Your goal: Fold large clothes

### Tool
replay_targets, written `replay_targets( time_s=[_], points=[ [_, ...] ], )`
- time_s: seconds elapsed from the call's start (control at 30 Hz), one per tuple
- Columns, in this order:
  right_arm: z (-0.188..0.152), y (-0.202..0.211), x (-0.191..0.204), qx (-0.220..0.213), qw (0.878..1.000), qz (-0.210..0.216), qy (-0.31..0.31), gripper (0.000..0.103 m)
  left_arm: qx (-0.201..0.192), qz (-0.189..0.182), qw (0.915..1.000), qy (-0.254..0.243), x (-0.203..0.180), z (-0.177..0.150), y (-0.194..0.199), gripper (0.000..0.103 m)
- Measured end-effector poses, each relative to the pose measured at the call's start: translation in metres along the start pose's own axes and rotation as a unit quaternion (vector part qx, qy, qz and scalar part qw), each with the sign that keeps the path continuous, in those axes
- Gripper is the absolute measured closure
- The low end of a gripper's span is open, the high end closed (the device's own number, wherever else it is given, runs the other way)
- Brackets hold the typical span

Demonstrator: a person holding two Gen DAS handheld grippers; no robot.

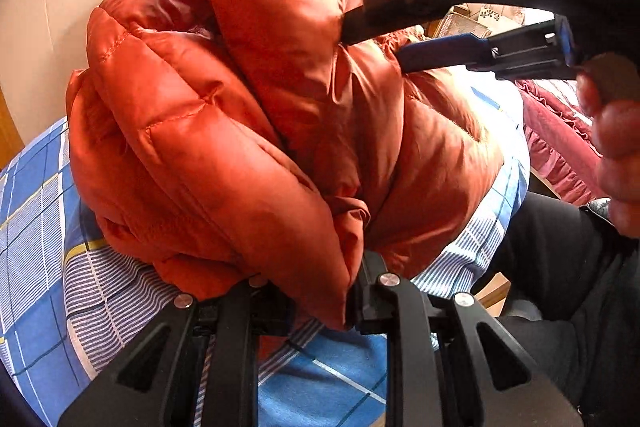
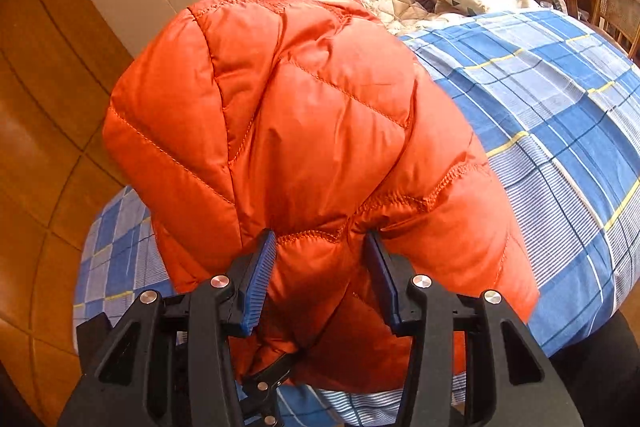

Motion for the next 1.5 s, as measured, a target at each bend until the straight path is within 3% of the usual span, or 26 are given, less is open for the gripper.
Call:
replay_targets(
  time_s=[0.43,0.67,0.9,1.23,1.5],
  points=[
    [0.013,0.001,-0.003,-0.014,1.000,-0.002,-0.001,0.056,-0.011,-0.009,0.9999,-0.002,0.001,-0.009,0.003,0.084],
    [0.033,0.000,-0.005,-0.024,1.000,0.008,-0.004,0.056,-0.006,-0.003,0.9990,-0.044,-0.004,-0.013,0.009,0.084],
    [0.044,-0.008,0.002,-0.026,1.000,0.013,0.006,0.056,-0.007,-0.016,0.9984,-0.054,-0.001,-0.013,0.008,0.084],
    [0.038,-0.034,0.014,0.016,0.999,0.032,0.037,0.056,-0.001,-0.032,0.9974,-0.065,0.005,-0.015,0.005,0.085],
    [0.024,-0.065,0.025,0.066,0.991,0.021,0.113,0.056,0.000,-0.026,0.9976,-0.064,0.006,-0.023,0.004,0.085]
  ],
)
Point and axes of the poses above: each gripper's, at about its wrist camera, not at the fingertips, and y roughly against the way its jaws point, x to its left, z to its top, the point moved 8 cm from there along -y, roughly the way its jaws point, and after that the axes turned 5 degrees about -x, right-handed, at the moved point
